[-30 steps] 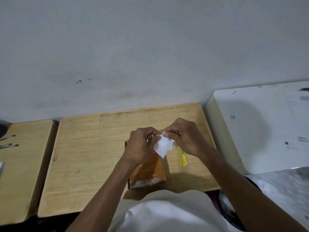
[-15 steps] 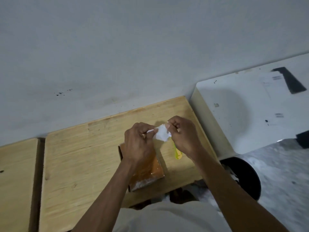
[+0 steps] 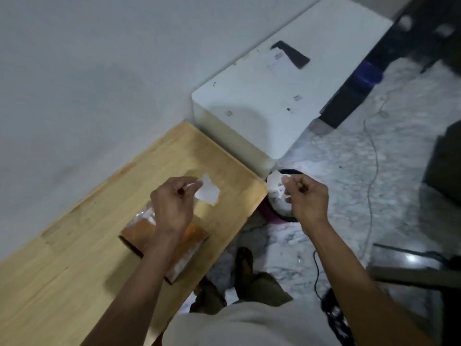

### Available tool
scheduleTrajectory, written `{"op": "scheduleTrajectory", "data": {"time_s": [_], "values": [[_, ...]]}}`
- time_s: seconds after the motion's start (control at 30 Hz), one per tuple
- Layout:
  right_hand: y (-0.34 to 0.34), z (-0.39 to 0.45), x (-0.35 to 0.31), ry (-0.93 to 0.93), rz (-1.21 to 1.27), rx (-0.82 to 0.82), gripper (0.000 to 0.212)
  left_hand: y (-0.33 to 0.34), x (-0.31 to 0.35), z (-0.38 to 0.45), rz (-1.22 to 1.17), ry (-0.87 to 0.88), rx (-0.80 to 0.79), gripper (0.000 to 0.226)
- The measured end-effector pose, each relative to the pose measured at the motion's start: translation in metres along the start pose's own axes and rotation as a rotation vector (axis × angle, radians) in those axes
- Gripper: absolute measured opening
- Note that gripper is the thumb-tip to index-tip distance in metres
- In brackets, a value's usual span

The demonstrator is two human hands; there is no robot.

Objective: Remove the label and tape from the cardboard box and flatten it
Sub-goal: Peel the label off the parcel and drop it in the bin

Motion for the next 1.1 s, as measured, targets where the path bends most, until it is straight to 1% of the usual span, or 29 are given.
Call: {"op": "scheduleTrajectory", "data": {"time_s": [0.1,0.17,0.27,0.4,0.47,0.57,0.8,0.9,1.0,1.1], "values": [[-0.039,-0.01,0.016,0.03,-0.001,0.174,0.018,0.029,0.017,0.005,0.019,0.058,-0.086,0.007],[-0.063,-0.012,0.025,0.07,-0.004,0.261,0.017,0.049,0.028,0.008,0.032,0.072,-0.134,0.007],[-0.096,-0.009,0.039,0.095,0.016,0.371,0.02,0.084,0.046,0.016,0.033,0.094,-0.225,0.008],[-0.133,0.007,0.062,0.128,0.005,0.441,0.021,0.139,0.071,0.026,0.176,0.165,-0.296,0.014],[-0.148,0.02,0.074,0.14,-0.037,0.455,0.022,0.169,0.081,0.032,0.2,0.155,-0.309,0.013],[-0.172,0.05,0.095,0.152,-0.079,0.438,0.025,0.221,0.098,0.043,0.23,0.132,-0.338,0.017],[-0.224,0.138,0.139,0.251,-0.203,0.33,0.029,0.35,0.126,0.075,0.385,0.051,-0.393,0.02],[-0.239,0.175,0.164,0.345,-0.237,0.289,0.027,0.404,0.123,0.088,0.412,-0.031,-0.432,0.012],[-0.245,0.213,0.194,0.385,-0.288,0.209,0.023,0.451,0.113,0.101,0.448,-0.084,-0.471,0.011],[-0.243,0.246,0.221,0.428,-0.336,0.151,0.016,0.488,0.098,0.115,0.425,-0.133,-0.455,0.009]]}}
Point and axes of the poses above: each hand's wrist, its own z-axis towards the middle knuckle, its own y-axis out of the palm, x = y × z, the point moved 2 cm from there along z, towards the middle knuckle, and after that the axes turned 12 degrees about -x, right-handed, at the moved point
